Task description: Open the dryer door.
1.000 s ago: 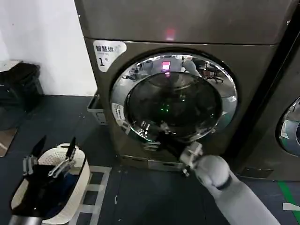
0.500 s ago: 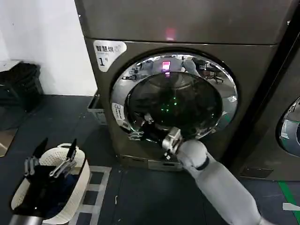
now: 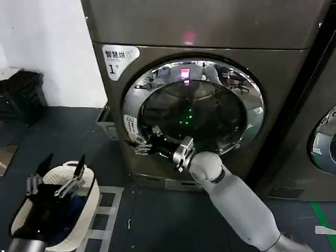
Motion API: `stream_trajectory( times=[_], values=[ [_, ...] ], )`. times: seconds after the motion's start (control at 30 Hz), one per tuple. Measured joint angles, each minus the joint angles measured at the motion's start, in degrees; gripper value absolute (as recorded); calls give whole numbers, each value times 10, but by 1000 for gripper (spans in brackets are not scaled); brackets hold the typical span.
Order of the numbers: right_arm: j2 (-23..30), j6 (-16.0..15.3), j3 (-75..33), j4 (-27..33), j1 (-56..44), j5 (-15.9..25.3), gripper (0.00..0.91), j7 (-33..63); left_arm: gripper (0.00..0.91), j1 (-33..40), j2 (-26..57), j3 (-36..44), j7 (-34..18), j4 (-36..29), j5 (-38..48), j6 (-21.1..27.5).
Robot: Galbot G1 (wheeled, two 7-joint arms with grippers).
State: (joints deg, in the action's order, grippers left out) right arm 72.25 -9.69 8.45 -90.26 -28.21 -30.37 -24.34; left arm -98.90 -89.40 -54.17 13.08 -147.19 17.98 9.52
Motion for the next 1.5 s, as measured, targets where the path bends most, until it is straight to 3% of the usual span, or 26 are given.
stream_trajectory(
  times=[0.47, 0.73, 0.9, 1.07, 1.23, 1.5],
  values=[
    [6, -9, -4, 6, 3, 2, 907, -43, 907, 5, 4, -13, -3, 0, 7, 2],
    [-25, -33, -28, -12, -9, -1, 907, -183, 907, 30, 35, -39, -24, 0, 56, 42],
    [-41, -38, -42, -24, -25, 17, 907, -268, 907, 54, 101, -54, -45, 5, 107, -6],
    [-58, -35, -64, -45, -51, 22, 907, -341, 907, 83, 177, -58, 2, 115, 176, -50],
    [-76, -37, -98, -71, -84, 21, 907, -407, 907, 112, 251, -46, 27, 202, 215, -63],
    [-117, -29, -170, -135, -158, 17, 907, -517, 907, 198, 402, 49, 31, 324, 331, -30]
  ],
)
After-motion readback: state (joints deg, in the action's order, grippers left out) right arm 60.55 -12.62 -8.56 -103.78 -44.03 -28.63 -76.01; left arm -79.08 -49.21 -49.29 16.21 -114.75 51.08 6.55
